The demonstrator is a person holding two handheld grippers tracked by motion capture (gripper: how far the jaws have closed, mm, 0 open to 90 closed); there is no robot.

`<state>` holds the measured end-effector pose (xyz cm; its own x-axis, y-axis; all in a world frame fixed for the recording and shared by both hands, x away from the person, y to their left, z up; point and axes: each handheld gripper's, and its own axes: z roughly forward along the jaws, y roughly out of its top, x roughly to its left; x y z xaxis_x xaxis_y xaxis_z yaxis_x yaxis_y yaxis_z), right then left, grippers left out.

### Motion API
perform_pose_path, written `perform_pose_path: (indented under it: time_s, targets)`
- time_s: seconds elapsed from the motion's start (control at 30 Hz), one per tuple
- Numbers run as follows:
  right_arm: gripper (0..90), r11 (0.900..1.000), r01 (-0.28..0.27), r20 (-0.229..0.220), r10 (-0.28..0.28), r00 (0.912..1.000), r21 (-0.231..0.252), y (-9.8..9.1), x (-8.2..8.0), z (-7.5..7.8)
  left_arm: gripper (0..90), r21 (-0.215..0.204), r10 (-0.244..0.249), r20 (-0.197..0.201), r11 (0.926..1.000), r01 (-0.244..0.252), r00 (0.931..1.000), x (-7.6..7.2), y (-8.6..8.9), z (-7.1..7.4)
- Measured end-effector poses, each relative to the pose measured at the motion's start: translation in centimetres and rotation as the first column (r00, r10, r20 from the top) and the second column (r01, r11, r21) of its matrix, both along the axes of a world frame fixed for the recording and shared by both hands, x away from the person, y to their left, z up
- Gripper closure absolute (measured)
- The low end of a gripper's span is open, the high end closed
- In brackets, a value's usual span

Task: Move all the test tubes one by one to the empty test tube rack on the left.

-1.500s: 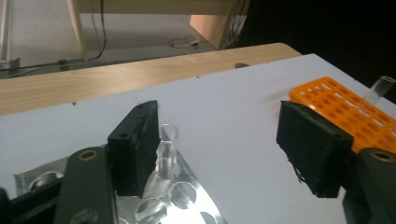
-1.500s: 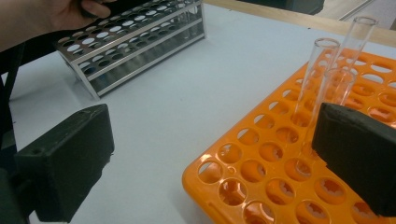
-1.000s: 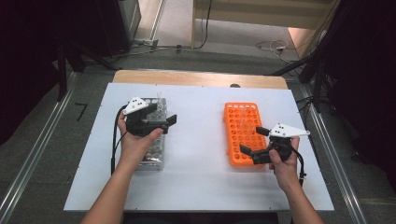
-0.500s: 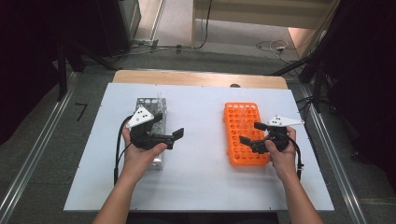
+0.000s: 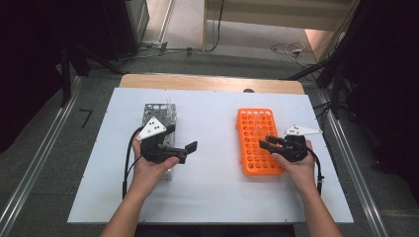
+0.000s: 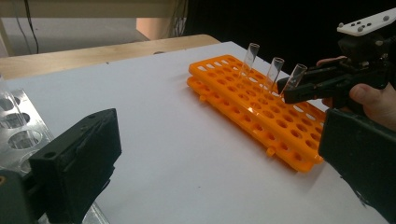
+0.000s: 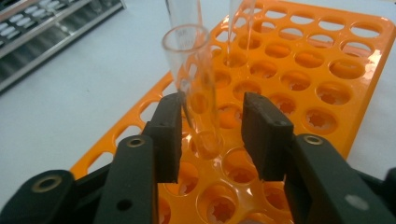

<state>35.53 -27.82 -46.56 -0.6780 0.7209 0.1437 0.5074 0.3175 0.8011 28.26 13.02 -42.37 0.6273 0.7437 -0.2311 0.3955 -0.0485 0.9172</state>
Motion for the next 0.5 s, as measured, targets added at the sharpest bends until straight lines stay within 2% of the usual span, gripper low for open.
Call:
perform_pose_path:
  time_s: [0.17,0.3,0.5]
  targets:
    - [61.4,0.9993,0.007,0.032,-0.006,0.9995,-0.038,0.50,-0.11,-0.24,0.0,-0.001,0.001,-0.005,1.0000,-0.001,1.0000,0.06,0.08,-0.15]
    - [65.2,0.9993,0.006,0.063,-0.003,0.9980,-0.038,0.65,-0.46,-0.55,0.0,-0.005,0.004,-0.011,1.0000,-0.004,0.9999,0.03,0.13,-0.16]
    - [72.5,0.9993,0.010,0.087,-0.006,0.9962,-0.036,0.62,-0.85,-0.80,0.0,-0.005,0.004,-0.008,1.0000,-0.004,1.0000,-0.06,0.13,-0.05]
